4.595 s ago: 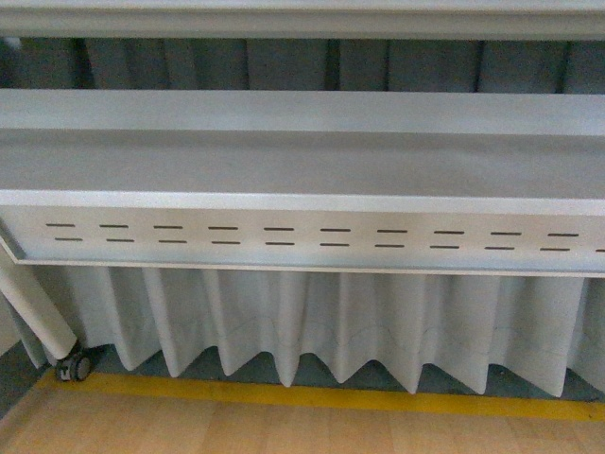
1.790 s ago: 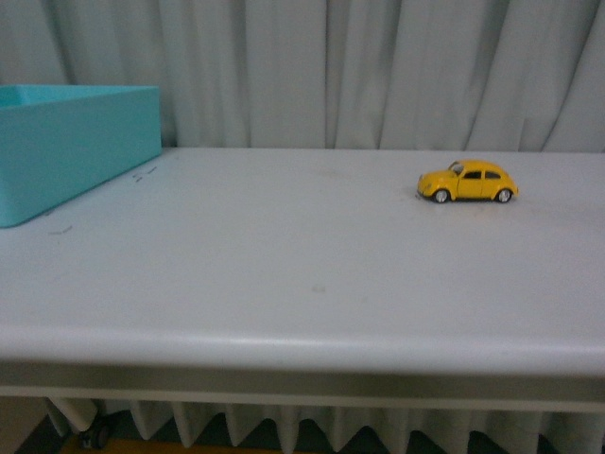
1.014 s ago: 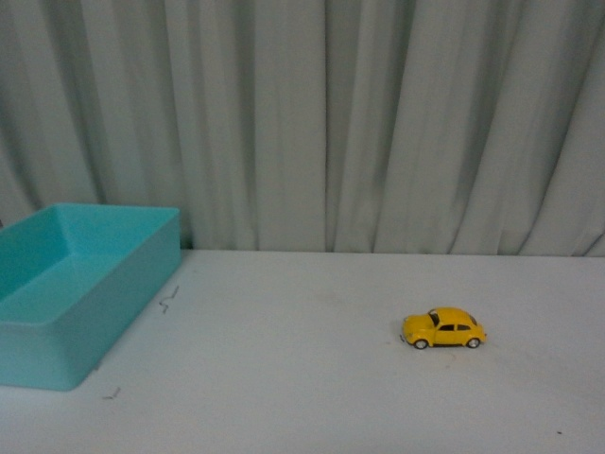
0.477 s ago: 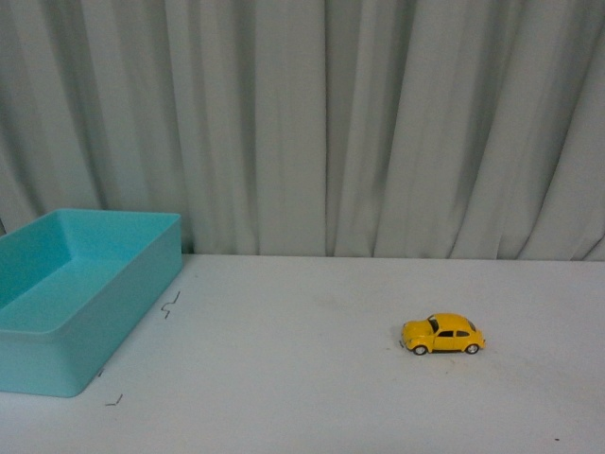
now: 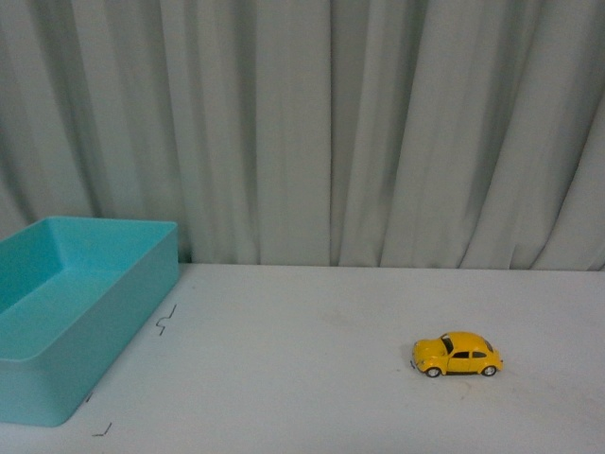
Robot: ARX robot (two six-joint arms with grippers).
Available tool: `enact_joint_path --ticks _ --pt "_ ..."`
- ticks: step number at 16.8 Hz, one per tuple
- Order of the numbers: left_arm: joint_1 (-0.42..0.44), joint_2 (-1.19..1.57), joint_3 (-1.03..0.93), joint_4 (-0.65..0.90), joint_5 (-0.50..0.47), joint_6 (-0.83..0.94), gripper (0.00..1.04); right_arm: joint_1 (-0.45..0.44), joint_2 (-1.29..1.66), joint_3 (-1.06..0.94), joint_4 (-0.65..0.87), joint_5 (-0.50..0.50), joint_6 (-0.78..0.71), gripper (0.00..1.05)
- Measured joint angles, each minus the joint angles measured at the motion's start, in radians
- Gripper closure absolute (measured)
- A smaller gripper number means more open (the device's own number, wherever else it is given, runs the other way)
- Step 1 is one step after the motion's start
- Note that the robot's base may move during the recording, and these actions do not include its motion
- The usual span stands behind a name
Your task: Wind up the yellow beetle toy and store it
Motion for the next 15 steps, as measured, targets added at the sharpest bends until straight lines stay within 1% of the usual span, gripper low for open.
enact_joint_path --ticks 15 --pt "0.0 0.0 0.0 0.0 0.0 0.0 0.07 0.0 0.0 0.0 -0.001 0.0 0.0 0.07"
